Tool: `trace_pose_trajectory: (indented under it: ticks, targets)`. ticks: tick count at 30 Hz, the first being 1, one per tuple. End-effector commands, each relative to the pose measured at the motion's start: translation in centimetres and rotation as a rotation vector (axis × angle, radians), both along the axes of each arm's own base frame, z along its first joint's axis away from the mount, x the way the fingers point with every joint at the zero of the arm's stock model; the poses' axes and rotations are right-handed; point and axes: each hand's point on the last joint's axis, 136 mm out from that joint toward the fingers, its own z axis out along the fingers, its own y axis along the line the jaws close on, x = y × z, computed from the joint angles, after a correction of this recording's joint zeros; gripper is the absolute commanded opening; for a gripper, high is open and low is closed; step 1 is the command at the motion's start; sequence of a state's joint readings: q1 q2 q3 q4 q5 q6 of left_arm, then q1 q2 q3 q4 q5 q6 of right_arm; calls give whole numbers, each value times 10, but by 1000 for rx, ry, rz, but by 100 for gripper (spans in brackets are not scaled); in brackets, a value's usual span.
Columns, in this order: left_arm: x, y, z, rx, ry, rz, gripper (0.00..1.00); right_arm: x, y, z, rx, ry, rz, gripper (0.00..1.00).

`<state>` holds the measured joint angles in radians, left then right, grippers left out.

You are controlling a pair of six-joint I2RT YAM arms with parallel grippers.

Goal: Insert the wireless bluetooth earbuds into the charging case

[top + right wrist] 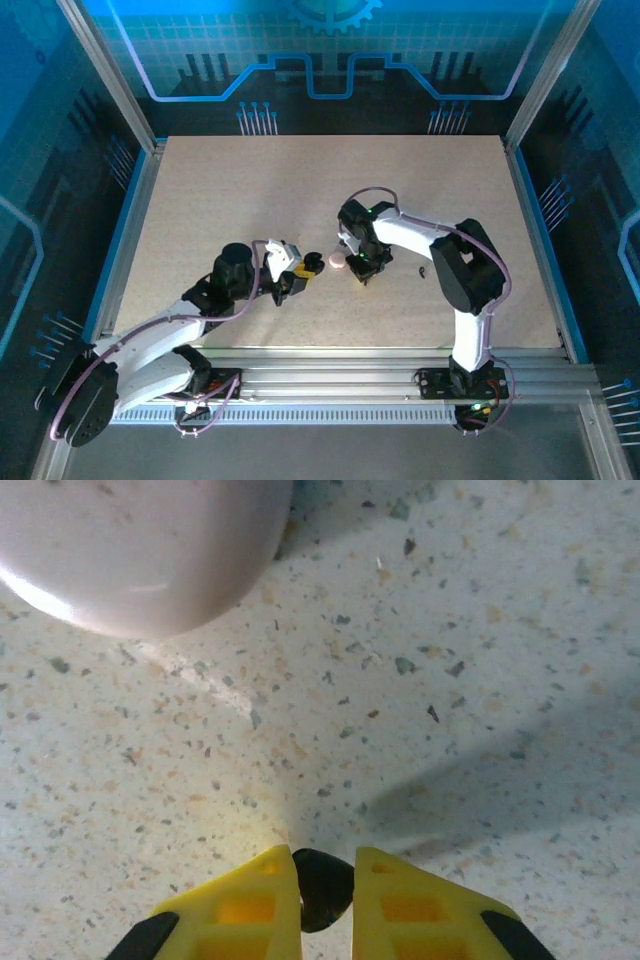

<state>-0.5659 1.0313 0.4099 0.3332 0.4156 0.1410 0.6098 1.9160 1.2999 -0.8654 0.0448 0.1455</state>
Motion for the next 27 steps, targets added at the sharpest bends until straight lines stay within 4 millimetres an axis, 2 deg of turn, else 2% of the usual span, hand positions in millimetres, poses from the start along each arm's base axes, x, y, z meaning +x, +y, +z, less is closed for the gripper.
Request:
trace_pose_trajectory:
  ticks: [1, 10, 17, 27]
  targets:
    - [6, -10, 16, -20, -43, -33, 16, 3, 12, 27, 81, -107, -7, 14]
    - [25, -39, 17, -23, -17, -80, 15, 8, 7, 84, 216, -354, -51, 11]
    - [41, -62, 16, -25, 7, -125, 15, 11, 2, 139, 371, -620, -51, 13]
    - [50, -85, 23, -54, 20, -190, 16, 2, 14, 174, 570, -858, 100, 12]
